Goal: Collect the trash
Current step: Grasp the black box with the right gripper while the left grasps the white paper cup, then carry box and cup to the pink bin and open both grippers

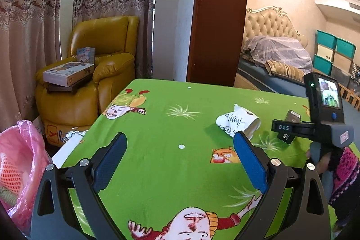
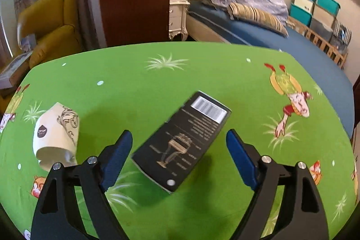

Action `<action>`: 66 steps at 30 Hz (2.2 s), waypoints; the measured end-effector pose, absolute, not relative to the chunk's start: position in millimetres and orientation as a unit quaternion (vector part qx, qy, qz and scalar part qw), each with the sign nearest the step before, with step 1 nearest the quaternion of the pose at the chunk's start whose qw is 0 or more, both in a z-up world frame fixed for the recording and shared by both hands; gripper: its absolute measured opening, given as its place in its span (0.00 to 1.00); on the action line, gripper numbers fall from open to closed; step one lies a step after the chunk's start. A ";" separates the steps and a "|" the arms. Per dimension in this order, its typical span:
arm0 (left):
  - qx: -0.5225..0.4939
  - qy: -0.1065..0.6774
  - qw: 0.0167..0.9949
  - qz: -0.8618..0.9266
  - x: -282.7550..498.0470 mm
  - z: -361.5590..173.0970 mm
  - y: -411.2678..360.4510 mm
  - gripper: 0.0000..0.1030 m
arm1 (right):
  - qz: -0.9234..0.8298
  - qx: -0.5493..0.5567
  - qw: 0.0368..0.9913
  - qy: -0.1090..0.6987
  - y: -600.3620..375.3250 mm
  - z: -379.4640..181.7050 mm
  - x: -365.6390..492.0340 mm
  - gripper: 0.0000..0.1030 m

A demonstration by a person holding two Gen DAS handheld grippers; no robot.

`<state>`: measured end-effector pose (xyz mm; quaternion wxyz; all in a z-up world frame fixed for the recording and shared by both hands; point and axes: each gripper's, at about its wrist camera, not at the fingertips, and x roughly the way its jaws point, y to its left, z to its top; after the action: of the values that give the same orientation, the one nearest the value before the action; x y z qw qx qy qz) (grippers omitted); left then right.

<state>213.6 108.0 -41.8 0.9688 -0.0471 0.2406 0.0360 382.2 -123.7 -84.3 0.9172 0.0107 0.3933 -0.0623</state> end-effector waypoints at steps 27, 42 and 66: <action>-0.070 0.397 0.914 0.041 374.6 -81.1 7.6 0.80 | 0.077 0.043 0.944 0.319 -216.6 -64.0 291.4 0.37; -0.044 0.315 0.948 -0.008 285.2 -58.5 9.7 0.64 | 0.085 0.032 0.946 0.312 -201.6 -62.5 261.8 0.37; -0.027 0.257 0.966 0.007 138.3 -53.0 64.7 0.65 | 0.177 -0.043 0.941 0.287 -120.8 -53.8 169.4 0.38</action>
<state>138.3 64.7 -53.0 0.9660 -0.0271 0.2570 0.0069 169.4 -120.8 -53.8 0.9406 -0.0428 0.2868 0.1768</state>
